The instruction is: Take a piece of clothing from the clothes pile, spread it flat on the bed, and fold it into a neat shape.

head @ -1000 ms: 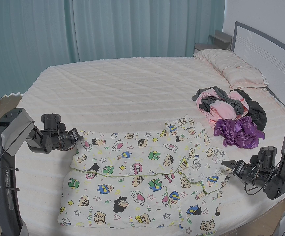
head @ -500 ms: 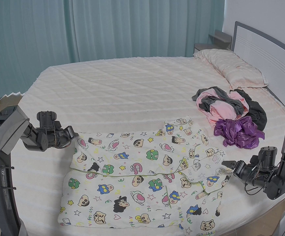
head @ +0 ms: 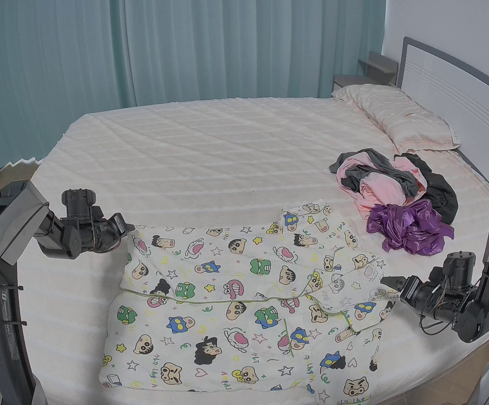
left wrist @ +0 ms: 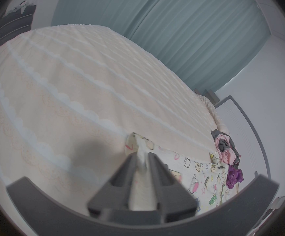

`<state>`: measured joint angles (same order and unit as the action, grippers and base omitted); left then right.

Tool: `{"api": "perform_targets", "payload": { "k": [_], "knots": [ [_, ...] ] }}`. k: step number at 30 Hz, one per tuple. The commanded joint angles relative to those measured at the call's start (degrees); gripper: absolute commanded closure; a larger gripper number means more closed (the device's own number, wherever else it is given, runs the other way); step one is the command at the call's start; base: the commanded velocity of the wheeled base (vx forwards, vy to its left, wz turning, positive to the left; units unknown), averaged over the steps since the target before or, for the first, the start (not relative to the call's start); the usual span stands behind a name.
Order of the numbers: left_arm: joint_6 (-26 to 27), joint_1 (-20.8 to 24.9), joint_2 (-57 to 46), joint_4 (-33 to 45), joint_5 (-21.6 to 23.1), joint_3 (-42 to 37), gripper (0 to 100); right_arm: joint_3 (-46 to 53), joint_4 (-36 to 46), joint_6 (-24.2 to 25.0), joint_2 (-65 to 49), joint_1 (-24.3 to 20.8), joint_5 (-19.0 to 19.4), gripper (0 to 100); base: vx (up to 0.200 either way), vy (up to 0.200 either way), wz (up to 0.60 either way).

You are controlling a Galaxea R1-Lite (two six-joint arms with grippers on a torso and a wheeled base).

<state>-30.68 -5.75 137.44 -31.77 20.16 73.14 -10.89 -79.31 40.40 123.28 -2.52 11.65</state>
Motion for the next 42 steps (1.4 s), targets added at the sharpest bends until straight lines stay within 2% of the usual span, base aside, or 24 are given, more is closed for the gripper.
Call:
{"api": "perform_targets", "payload": {
  "k": [1, 8, 14, 17, 19, 21, 22, 23, 24, 29, 37, 41, 42],
  "knots": [
    [-0.25, -0.05, -1.12, -0.05, 0.40, -0.37, 0, 0.08, -0.23, 0.12, -0.06, -0.03, 0.04, 0, 0.000, 0.000, 0.00],
    [-0.25, -0.49, -3.23, -0.05, 0.49, -1.86, 0, 0.16, -0.32, 0.12, -0.32, -0.03, 0.04, 0, 0.000, 0.000, 0.00],
    [-0.17, -1.10, -8.94, -0.05, 3.57, -7.75, 0, 0.25, -0.23, 0.12, -1.47, 0.06, -0.05, 0, 0.000, 0.000, 0.00],
    [0.01, -1.10, -13.07, -0.22, 5.41, -13.11, 0, 0.78, -0.23, 0.12, -2.70, 0.06, -0.05, 0, 0.000, 0.000, 0.00],
    [0.10, -0.93, -16.85, -1.45, 5.68, -20.06, 0, 1.22, -0.23, 0.12, -3.84, -0.03, -0.05, 0, 0.000, 0.000, 0.00],
    [0.01, -0.93, -18.26, -2.42, 5.85, -22.87, 0, 1.31, -0.23, 0.12, -4.28, -0.03, -0.05, 0, -0.200, 0.000, 0.00],
    [0.01, -0.57, -20.63, -4.62, 5.85, -28.58, 0, 1.75, -0.23, 0.03, -5.16, -0.11, -0.05, 0, -0.200, 0.000, 0.00],
    [0.01, -0.57, -20.81, -4.88, 5.85, -29.02, 0, 1.75, -0.23, 0.03, -5.25, -0.11, -0.05, 0, -0.200, 0.000, 0.00],
    [-0.17, -0.05, -23.18, -7.43, 5.76, -34.91, 0, 1.92, -0.14, 0.03, -5.86, -0.11, -0.05, 0, -0.200, 0.000, 0.00],
    [-0.25, 1.27, -27.84, -10.86, 5.24, -46.86, 0, 2.36, -0.14, -0.06, -6.74, -0.20, -0.05, 0, -0.200, 0.000, 0.00],
    [-2.71, 1.45, -35.84, -10.95, 4.62, -59.34, 0, 2.80, -0.05, 0.03, -7.09, -0.90, -0.05, 0, -0.200, 0.000, 0.00],
    [-5.18, 1.89, -37.07, -10.95, -1.09, -62.77, 0, 2.89, -0.14, 0.03, -7.00, -0.90, -0.05, 0, 0.000, 0.000, 0.00],
    [-5.18, 1.89, -37.07, -10.95, -1.09, -62.77, 0, 2.89, -0.14, 0.03, -7.00, -0.90, -0.05, 0, 0.000, 0.000, 0.00]
  ]
}}
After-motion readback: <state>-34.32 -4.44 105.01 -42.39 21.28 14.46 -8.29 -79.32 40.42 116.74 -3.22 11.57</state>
